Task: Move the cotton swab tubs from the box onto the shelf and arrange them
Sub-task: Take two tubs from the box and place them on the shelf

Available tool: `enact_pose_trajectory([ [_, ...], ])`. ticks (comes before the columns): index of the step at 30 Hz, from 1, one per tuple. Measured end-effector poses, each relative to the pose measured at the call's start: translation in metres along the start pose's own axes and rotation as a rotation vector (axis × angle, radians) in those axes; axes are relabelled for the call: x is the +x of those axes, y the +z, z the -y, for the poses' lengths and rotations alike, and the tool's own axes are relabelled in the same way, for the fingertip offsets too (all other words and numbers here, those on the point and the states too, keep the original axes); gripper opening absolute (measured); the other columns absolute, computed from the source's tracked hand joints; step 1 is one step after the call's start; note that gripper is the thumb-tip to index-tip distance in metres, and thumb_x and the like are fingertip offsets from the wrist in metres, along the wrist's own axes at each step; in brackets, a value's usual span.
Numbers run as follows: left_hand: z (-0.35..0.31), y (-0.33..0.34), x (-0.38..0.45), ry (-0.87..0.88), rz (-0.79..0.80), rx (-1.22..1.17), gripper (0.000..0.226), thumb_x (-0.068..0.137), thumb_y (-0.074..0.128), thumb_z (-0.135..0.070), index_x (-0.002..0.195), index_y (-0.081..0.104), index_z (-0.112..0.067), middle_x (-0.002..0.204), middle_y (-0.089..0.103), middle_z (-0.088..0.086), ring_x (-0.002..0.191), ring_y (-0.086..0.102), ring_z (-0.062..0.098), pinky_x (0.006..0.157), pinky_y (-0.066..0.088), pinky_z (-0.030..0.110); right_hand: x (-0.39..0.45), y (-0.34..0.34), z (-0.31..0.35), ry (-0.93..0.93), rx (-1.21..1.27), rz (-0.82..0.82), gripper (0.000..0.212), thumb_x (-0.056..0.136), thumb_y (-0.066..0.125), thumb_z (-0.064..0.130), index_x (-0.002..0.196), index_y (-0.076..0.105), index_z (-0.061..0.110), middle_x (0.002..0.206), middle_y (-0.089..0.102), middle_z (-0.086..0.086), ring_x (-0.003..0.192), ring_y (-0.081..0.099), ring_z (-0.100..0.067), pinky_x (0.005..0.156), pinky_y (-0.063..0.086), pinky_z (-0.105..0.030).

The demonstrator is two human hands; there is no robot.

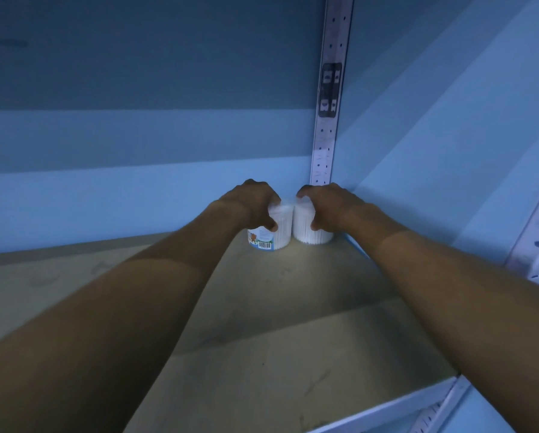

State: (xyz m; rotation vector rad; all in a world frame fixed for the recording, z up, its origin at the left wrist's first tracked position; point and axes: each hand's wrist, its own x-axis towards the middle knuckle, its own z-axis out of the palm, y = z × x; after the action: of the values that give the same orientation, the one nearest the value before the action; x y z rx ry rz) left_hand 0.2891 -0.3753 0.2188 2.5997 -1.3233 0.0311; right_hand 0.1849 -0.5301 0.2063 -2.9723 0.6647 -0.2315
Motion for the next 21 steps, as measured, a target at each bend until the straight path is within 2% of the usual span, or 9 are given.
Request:
enact_pose_trajectory([
  [5, 0.003, 0.002, 0.013, 0.029, -0.012, 0.043, 0.067, 0.083, 0.077, -0.035, 0.143, 0.050, -0.022, 0.145, 0.047, 0.001, 0.133, 0.042, 0.023, 0.106, 0.038, 0.034, 0.015, 0.004, -0.005, -0.002, -0.001, -0.004, 0.073, 0.084, 0.070, 0.005, 0.147, 0.041, 0.029, 0.141, 0.050, -0.015, 0.120, 0.056, -0.035, 0.088, 0.046, -0.034],
  [9, 0.004, 0.005, 0.022, 0.013, -0.024, 0.053, 0.067, 0.082, 0.078, -0.036, 0.142, 0.051, -0.024, 0.145, 0.047, 0.001, 0.130, 0.045, 0.023, 0.104, 0.040, 0.034, 0.024, 0.009, -0.008, -0.011, -0.009, -0.031, 0.071, 0.086, 0.066, 0.005, 0.148, 0.040, 0.030, 0.142, 0.049, -0.015, 0.123, 0.055, -0.035, 0.091, 0.047, -0.035],
  [18, 0.008, 0.008, 0.034, 0.010, -0.047, 0.011, 0.066, 0.083, 0.077, -0.034, 0.143, 0.049, -0.025, 0.147, 0.045, 0.000, 0.133, 0.042, 0.020, 0.106, 0.038, 0.033, 0.035, 0.013, -0.012, -0.017, -0.034, -0.047, 0.067, 0.090, 0.062, 0.006, 0.149, 0.038, 0.027, 0.139, 0.050, -0.016, 0.120, 0.055, -0.034, 0.085, 0.045, -0.033],
  [21, 0.010, 0.012, 0.037, -0.006, -0.043, -0.013, 0.069, 0.082, 0.078, -0.035, 0.143, 0.049, -0.027, 0.147, 0.044, 0.001, 0.132, 0.044, 0.020, 0.106, 0.039, 0.033, 0.036, 0.013, -0.012, -0.012, -0.044, -0.050, 0.068, 0.091, 0.061, 0.007, 0.151, 0.035, 0.027, 0.140, 0.049, -0.016, 0.122, 0.054, -0.034, 0.090, 0.046, -0.034],
])
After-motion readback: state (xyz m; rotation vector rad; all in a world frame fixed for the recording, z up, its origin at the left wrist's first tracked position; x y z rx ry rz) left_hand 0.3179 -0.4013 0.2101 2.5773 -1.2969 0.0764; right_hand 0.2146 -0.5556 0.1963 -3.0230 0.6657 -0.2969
